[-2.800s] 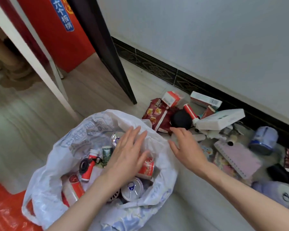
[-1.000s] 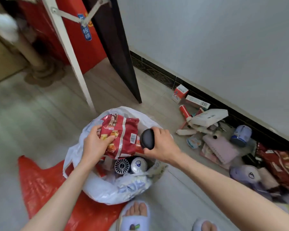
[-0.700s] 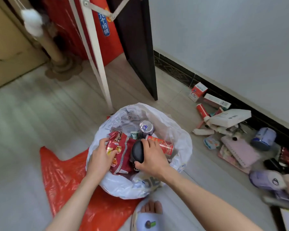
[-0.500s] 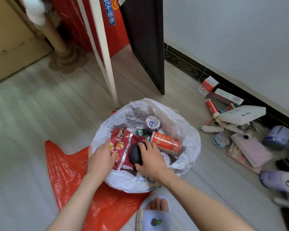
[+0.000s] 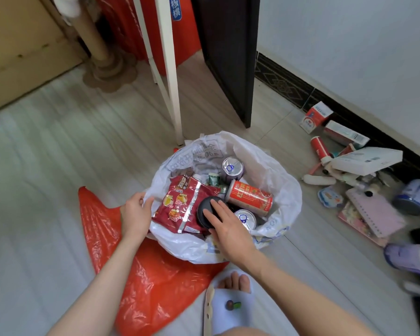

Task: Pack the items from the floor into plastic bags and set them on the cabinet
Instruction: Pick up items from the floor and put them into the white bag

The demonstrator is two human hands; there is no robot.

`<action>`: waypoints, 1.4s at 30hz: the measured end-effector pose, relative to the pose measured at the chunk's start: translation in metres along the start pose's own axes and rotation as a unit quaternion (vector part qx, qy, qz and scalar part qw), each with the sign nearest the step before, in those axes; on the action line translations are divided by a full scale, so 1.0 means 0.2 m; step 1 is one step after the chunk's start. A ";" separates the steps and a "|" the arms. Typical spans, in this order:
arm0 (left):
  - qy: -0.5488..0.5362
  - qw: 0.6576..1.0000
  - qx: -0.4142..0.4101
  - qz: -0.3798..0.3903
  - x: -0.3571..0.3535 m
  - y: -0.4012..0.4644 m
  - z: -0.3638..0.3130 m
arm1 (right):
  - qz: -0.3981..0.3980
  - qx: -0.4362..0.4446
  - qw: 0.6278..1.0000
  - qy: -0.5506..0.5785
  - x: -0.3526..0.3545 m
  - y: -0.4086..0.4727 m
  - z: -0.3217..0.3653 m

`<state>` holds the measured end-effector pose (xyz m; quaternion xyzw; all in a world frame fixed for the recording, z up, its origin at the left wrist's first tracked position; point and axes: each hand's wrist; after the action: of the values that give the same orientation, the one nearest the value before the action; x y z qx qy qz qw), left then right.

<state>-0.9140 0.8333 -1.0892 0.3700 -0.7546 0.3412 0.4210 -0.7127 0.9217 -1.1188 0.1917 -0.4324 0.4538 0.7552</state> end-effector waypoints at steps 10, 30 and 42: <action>0.038 0.990 -0.127 -0.046 0.23 -0.13 -0.13 | 0.152 -0.031 0.988 0.018 0.13 0.03 0.02; 0.079 0.842 -0.532 0.025 0.05 -0.41 -1.17 | -0.067 -0.136 0.978 -0.146 1.42 -0.51 -0.40; 0.191 0.825 -0.522 0.107 -0.79 -0.01 -1.50 | -0.076 -0.141 0.978 -0.132 1.22 -0.42 -1.37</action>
<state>-0.7383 1.1232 -1.1047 -0.0608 -0.7597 0.0034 0.6474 -0.4582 1.1920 -1.0590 0.1737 -0.5724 0.3005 0.7429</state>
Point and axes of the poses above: each hand's wrist, its own y-axis towards the middle knuckle, its own x-axis out of the back of the hand, z = x × y, and after that the axes turned 10 degrees about y, right-handed
